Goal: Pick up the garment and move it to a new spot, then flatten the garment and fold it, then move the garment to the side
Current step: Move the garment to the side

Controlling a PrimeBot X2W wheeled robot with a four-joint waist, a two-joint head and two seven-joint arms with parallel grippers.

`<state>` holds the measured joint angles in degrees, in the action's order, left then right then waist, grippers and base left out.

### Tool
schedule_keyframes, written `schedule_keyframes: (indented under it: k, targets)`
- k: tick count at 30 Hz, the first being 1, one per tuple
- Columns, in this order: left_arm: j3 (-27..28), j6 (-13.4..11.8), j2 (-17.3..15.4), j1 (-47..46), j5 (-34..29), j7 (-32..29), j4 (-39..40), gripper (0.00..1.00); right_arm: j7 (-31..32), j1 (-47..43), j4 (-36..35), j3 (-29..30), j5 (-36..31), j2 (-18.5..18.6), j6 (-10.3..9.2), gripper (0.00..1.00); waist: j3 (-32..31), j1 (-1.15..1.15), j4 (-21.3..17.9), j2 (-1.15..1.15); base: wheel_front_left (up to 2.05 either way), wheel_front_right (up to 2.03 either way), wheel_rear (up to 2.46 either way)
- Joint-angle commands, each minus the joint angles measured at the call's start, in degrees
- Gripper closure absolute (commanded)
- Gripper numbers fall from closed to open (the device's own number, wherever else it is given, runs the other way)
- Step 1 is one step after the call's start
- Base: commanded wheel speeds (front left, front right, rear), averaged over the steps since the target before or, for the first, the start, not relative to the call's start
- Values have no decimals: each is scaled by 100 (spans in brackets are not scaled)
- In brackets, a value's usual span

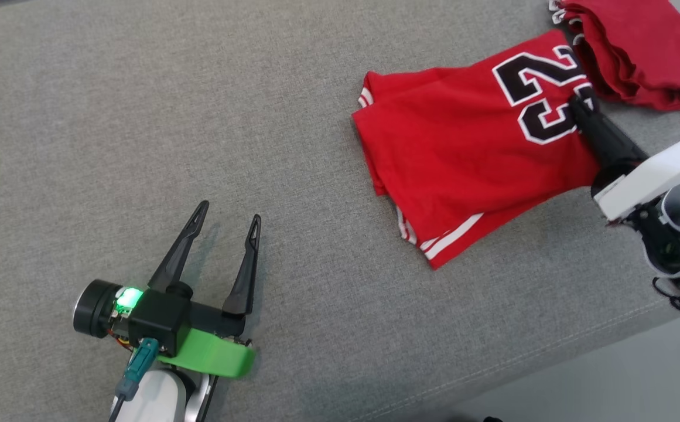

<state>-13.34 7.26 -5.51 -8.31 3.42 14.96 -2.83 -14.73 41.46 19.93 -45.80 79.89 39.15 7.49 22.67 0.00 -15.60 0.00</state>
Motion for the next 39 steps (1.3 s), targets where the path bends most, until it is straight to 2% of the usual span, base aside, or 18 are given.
schedule_keyframes:
  k: [1, 9, 18, 25, 26, 27, 31, 33, 35, 37, 39]
  targets:
    - [-27, 19, -72, -140, -21, 23, 39, 0, -18, 212, -25, -29, -67, 125, -1, 100, 313, 0, -135, 0, 0, 0, 0]
    - [-193, 30, -281, -380, -62, 23, 175, 0, -36, 1021, 52, 127, -65, 820, -1, 100, 858, 0, -182, 0, 0, 0, 0]
    - [-285, 32, -435, -613, -67, 9, 227, 0, -49, 1395, 285, 546, 66, 1513, -1, 100, 1324, 0, -42, 0, 0, 0, 0]
    - [-210, 13, -527, -749, -55, 2, 224, 0, -53, 1437, 711, 700, -32, 1771, -1, 100, 1527, 0, 99, 0, 0, 0, 0]
    - [-193, 12, -541, -765, -44, 1, 221, 0, -52, 1471, 874, 732, -119, 1762, -1, 54, 1554, 0, 119, 0, 0, 0, 0]
    - [-195, 11, -554, -787, -34, -2, 216, 0, -54, 1535, 1038, 770, -257, 1740, -2, 0, 1583, 0, 142, 0, 0, 0, 0]
    - [-187, 9, -542, -842, -18, -4, 200, 0, -50, 1664, 1975, 774, -1036, 1518, -3, 0, 1613, 0, 230, 0, 0, 0, 0]
    - [-194, 9, -502, -862, -8, -4, 189, 0, -50, 1903, 2557, 814, -1747, 1429, -4, 0, 1584, 0, 271, 0, 0, 0, 0]
    - [-197, 9, -464, -864, 5, -4, 177, 0, -51, 2072, 3080, 1020, -2397, 1173, -3, 0, 1510, 0, 309, 0, 0, 0, 0]
    - [-202, 10, -406, -846, 19, -3, 181, 0, -50, 2136, 3370, 1268, -3017, 906, -3, 0, 1399, 0, 350, 0, 0, 0, 0]
    - [-192, 11, -326, -802, 39, 2, 199, 0, -51, 2156, 3350, 1679, -3547, 715, -4, 0, 1262, 0, 387, 0, 0, 0, 0]
